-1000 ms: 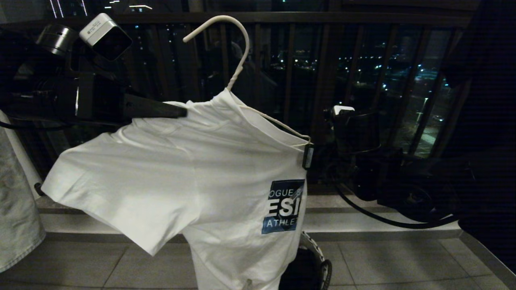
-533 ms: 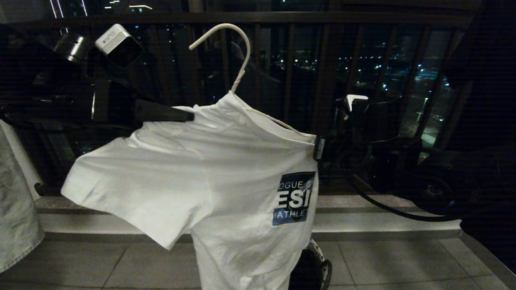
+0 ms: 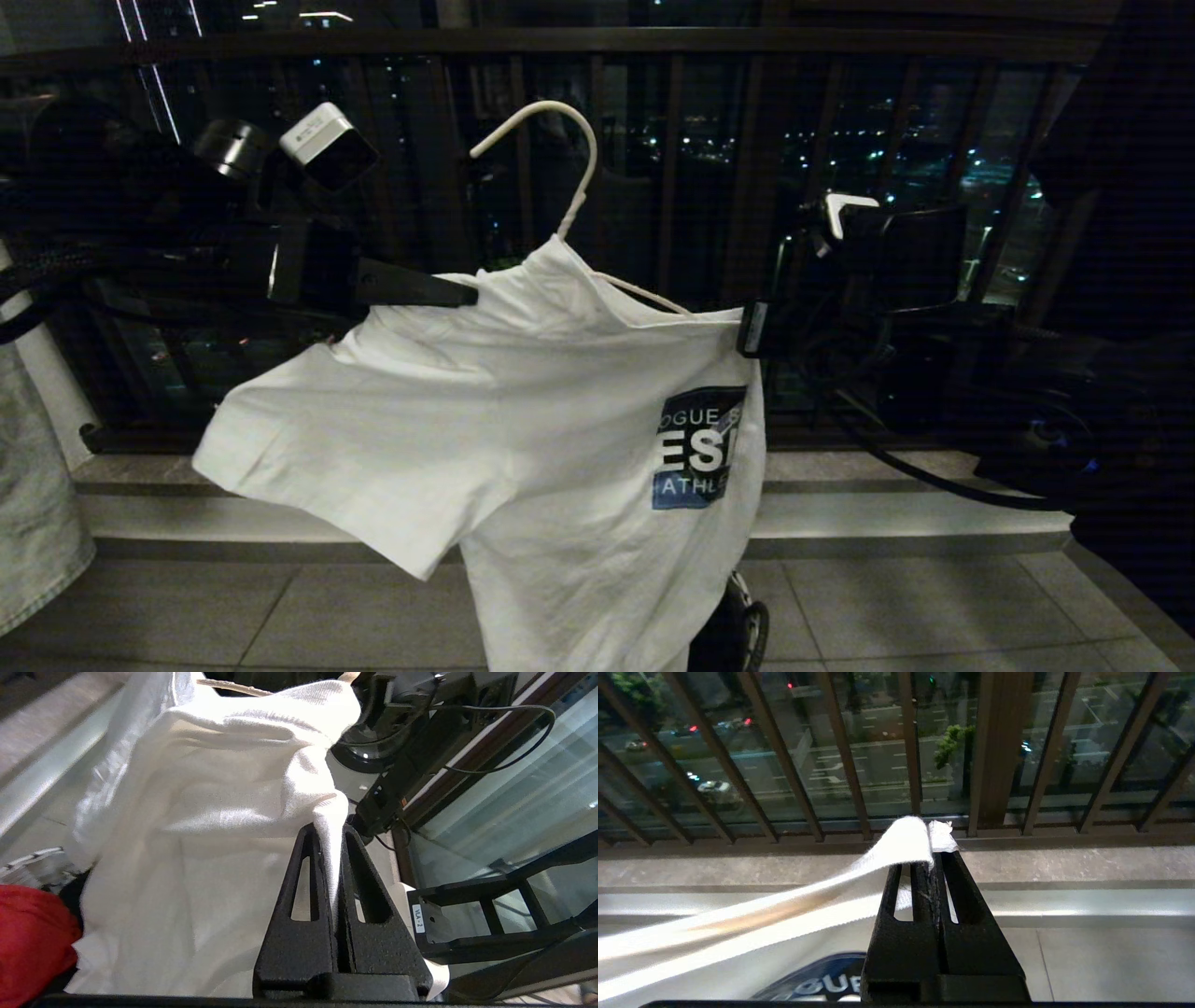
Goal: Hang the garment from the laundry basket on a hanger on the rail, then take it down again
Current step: Hang the clothes on the clothes rack
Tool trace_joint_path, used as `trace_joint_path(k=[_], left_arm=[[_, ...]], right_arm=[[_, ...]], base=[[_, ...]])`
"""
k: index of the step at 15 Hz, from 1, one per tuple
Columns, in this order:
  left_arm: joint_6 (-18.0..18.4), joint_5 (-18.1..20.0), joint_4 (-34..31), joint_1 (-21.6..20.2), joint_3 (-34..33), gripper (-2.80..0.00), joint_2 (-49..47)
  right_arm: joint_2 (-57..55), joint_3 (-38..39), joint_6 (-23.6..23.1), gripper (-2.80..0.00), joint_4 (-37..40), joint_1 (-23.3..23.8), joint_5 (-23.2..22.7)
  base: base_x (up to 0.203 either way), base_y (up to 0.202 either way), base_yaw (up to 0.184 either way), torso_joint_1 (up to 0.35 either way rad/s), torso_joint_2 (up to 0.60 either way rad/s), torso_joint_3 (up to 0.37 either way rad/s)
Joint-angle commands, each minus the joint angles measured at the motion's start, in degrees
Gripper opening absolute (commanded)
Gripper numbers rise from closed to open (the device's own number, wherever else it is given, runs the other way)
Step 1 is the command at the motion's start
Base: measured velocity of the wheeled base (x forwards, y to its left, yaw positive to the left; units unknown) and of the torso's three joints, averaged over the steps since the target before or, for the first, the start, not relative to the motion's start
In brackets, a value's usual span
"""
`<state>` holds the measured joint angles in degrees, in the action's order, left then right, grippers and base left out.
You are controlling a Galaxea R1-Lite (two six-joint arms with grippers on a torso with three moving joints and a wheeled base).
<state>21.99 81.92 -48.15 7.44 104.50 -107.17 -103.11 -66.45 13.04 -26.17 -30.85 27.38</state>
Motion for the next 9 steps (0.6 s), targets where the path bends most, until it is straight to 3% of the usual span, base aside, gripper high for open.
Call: trace_joint_path(k=[1,6,9], left_arm=[[0.11,0.43,-0.27,0.45,0.49,-2.8,-2.78],[0.07,0.52,-0.27,0.38,1.5,-2.8,-4.42],[0.07,0.61,-0.27,0.3,1.5,-2.8,-4.45]], right_arm=[[1.57,-0.26,-0.86,-2.8,-0.27,-0.44,0.24],[1.58,-5.3,-5.85,-2.8,0.26,-3.04,2.65],[1.04,-11.34,-7.73,-2.8,5.59,-7.33,3.62]], base=[[0.0,0.0,0.0,0.0,0.0,0.0],[0.0,0.0,0.0,0.0,0.0,0.0],[0.0,0.0,0.0,0.0,0.0,0.0]])
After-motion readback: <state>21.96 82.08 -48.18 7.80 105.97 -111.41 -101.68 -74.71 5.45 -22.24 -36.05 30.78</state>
